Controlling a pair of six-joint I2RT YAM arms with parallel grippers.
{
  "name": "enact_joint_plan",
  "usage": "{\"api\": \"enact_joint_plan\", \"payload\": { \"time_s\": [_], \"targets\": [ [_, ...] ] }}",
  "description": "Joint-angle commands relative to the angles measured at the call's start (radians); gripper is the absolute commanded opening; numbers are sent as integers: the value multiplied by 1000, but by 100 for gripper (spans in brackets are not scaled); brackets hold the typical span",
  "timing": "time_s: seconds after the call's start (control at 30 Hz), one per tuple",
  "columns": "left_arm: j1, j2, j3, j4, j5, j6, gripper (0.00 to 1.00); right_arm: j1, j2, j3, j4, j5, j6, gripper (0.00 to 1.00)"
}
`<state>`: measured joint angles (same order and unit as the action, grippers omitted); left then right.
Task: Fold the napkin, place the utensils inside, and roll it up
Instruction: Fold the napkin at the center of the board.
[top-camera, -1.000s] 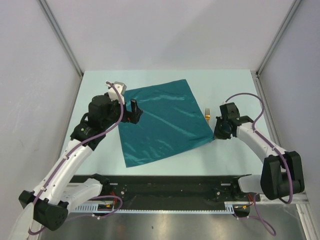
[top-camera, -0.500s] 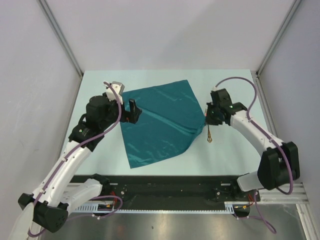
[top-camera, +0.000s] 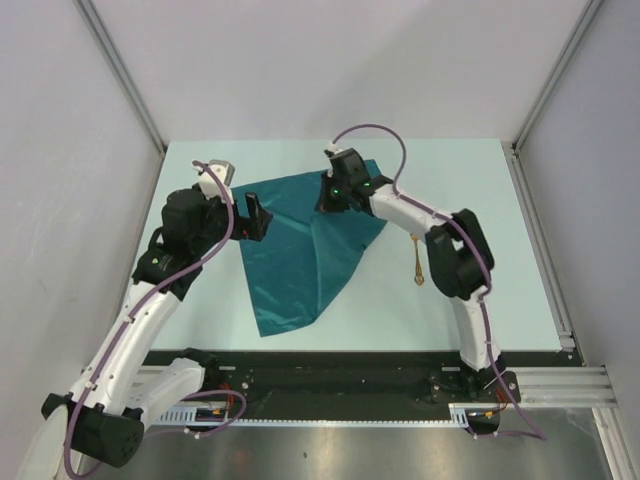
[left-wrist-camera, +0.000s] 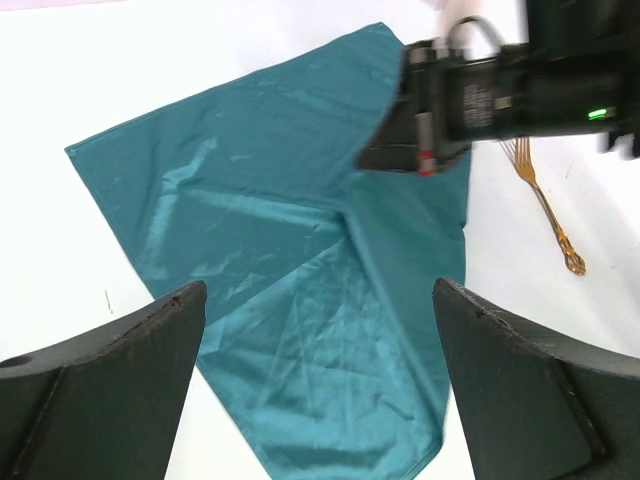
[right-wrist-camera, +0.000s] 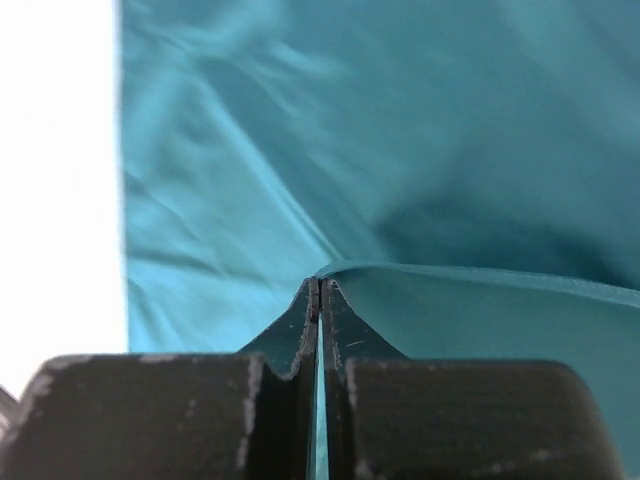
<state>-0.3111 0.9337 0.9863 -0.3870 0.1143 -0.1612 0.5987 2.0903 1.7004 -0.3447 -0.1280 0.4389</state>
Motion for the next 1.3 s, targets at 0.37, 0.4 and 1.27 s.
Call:
{"api": "enact_joint_plan", "payload": {
  "time_s": [0.37,0.4,1.27],
  "targets": [
    [78,1,-12,43,67,-38,99,68,466,298,846,-279,317,0],
    [87,-1,-12,48,77,-41,100,78,484,317,861,-262,320,0],
    [224,17,-18,73,189,-81,100,162,832,774,1059,-9,330,0]
  ]
}}
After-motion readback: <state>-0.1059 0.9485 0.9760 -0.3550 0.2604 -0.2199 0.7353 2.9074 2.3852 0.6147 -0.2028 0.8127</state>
